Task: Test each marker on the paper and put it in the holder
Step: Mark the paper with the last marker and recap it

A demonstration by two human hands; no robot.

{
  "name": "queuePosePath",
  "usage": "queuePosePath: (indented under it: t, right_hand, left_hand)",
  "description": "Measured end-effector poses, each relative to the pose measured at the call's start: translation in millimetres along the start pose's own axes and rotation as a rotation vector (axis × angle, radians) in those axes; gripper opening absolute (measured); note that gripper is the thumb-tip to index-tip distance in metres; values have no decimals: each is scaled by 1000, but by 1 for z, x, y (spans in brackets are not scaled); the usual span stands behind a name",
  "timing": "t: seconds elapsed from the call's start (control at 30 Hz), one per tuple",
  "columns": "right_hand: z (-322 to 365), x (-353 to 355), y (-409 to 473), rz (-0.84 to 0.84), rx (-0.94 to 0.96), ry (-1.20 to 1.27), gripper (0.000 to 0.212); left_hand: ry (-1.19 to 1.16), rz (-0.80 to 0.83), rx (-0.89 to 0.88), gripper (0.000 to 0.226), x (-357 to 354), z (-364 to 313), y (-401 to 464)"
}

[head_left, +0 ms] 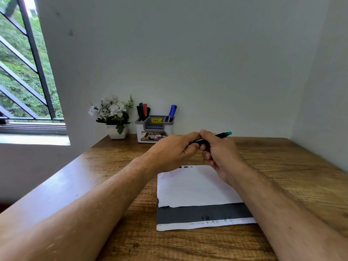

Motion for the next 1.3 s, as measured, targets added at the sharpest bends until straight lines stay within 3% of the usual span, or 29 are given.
queuePosePath:
  t: [0.3, 0.47, 0.63, 0.9, 1.1, 1.3]
  right_hand:
    - [-1, -2, 0, -9, -48, 161, 24]
    - [0, -1, -2, 10, -8, 129, 22]
    - [2, 3, -1, -117, -11, 41, 23]
    - [4, 21, -4, -270, -48, 23, 40]
    - [-1, 13, -11, -223, -5, -183, 13]
    - [-9, 6, -17, -150, -50, -269, 12]
  left_hand:
    - [-31, -67, -25, 35, 3, 0, 3]
    - [-200, 13, 25, 32, 6, 3, 0]
    - [-264, 77, 136, 27, 3, 6, 0]
    - [-151, 203, 324, 18, 2, 31, -6]
    - [-251, 195, 396, 5, 13, 39, -9]
    - [-134, 333, 435, 48, 3, 39, -10]
Point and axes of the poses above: each hand's wrist, its own y-axis towards the middle knuckle, its own x-axis out of the back of the hand, z = x × y, the point moved 2 cm from there along y, towards the middle knuckle, and after that the axes turned 7 degrees about -y, right-handed, at the moved point
